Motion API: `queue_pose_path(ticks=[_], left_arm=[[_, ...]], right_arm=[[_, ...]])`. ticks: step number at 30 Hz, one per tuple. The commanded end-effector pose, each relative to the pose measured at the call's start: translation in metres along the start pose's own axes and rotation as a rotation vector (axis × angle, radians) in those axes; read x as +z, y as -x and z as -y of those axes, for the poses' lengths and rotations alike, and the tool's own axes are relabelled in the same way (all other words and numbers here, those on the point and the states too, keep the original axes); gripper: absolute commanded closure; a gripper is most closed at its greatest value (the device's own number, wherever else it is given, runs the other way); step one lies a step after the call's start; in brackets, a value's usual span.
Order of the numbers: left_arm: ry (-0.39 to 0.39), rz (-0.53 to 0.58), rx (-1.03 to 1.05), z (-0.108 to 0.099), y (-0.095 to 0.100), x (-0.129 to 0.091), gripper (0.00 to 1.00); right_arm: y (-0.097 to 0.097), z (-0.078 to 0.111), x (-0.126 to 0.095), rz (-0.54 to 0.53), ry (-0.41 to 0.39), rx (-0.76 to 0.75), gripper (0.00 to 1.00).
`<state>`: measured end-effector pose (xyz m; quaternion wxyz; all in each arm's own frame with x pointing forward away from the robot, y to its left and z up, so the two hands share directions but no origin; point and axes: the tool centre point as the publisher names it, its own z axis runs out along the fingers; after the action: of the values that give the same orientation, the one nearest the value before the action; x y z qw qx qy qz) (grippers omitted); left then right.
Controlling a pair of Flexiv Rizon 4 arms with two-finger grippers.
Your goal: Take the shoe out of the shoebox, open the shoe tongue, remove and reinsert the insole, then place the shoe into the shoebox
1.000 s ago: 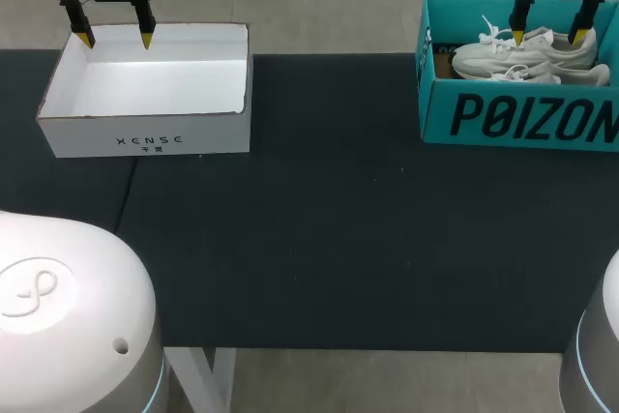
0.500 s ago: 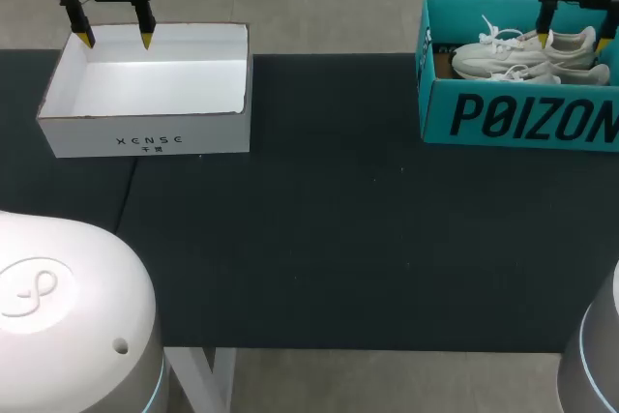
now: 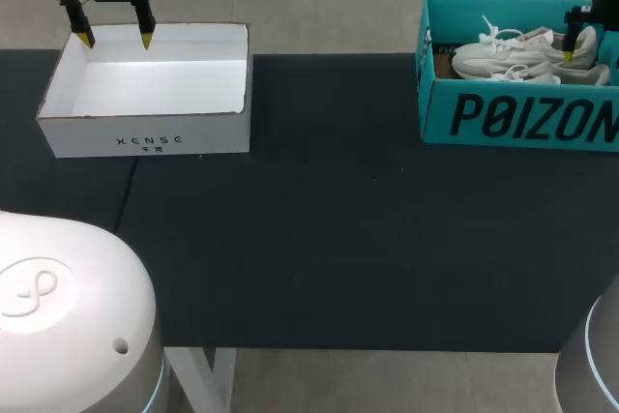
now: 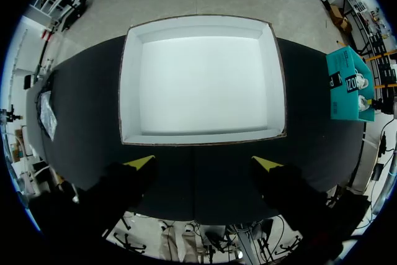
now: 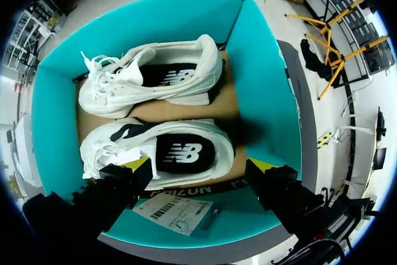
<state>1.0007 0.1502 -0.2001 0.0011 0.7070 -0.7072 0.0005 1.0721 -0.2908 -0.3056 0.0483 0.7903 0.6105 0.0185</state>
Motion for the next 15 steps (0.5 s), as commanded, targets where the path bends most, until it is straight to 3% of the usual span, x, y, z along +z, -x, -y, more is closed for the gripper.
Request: queue_pose_path(ticks=[1,15], left_arm=[[0.0,0.001,0.0,0.0,0.0,0.0,0.0],[0.0,0.001,0.0,0.0,0.0,0.0,0.0]], right_arm=[[0.003,0.0,0.014,-0.015,0.009,-0.002,0.0],[0.016,-0.006,0.056,0.016,-0.051,0.006,0.0]])
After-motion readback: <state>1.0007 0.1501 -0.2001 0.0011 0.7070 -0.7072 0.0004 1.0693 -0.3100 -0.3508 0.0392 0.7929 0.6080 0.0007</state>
